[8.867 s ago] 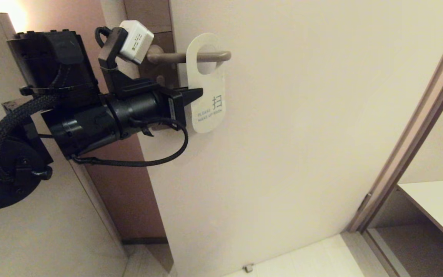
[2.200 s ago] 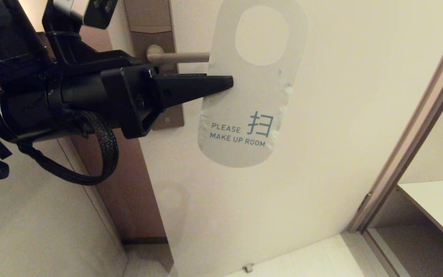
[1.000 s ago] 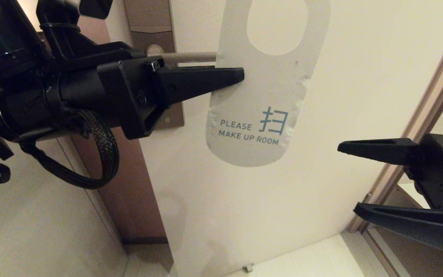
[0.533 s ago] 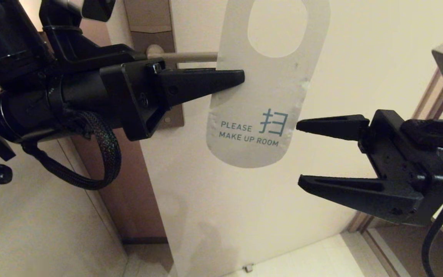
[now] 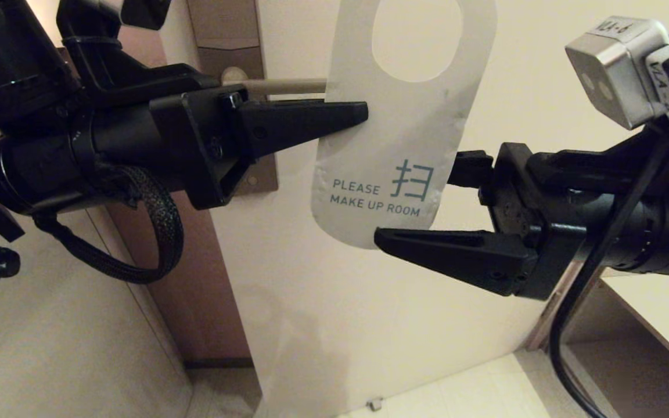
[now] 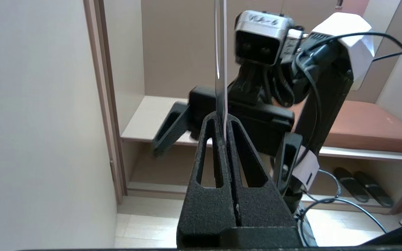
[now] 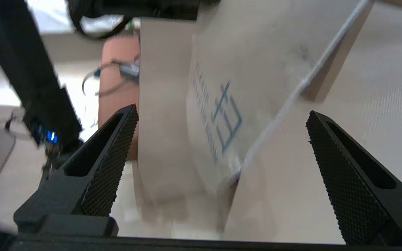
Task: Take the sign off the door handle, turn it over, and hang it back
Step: Hand it to the other hand
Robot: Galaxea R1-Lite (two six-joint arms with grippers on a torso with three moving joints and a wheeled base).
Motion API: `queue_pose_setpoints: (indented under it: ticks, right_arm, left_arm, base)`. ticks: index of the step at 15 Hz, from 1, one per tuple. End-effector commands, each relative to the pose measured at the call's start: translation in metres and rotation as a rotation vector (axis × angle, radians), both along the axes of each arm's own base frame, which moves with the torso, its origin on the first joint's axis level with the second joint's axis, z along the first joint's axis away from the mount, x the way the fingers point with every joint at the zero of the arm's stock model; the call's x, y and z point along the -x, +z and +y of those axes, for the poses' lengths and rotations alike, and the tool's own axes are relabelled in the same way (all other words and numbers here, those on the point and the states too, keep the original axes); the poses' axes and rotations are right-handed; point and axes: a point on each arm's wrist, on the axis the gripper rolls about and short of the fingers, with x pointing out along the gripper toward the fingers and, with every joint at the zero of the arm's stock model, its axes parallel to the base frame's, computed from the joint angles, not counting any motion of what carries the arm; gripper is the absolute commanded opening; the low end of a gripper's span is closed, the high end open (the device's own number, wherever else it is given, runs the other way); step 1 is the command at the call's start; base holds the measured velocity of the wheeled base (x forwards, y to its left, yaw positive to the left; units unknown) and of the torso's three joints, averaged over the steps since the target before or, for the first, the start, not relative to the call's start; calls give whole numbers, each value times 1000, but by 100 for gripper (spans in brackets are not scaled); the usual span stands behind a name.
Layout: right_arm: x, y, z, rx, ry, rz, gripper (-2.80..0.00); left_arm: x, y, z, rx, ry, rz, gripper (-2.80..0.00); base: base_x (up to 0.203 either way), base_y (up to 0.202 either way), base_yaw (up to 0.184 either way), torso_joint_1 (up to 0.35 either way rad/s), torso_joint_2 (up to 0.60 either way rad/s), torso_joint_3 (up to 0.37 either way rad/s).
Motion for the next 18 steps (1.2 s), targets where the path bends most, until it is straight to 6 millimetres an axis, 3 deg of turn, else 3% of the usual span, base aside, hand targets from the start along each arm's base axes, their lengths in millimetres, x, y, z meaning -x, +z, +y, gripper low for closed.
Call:
queue_pose_setpoints:
  ticks: [1,10,11,18]
  right_arm:
    - [-4,-6,12,-3,-2,9,0]
    - [-1,-5,19,-20,-39,22,0]
    - [-1,-5,18,-21,-39,19,-280]
    - [3,-4,16,-21,-36,16,-280]
  left_arm:
    - [0,0,0,3,-5,-3,-280]
    - [1,0,0,4,-7,-6,-280]
    - [1,-1,0,1,-9,-2,-280]
    - [4,-11,1,26,-16,-13,-280]
  base:
    - [0,0,0,0,0,0]
    - [0,0,0,0,0,0]
    - [0,0,0,0,0,0]
    - [0,0,0,0,0,0]
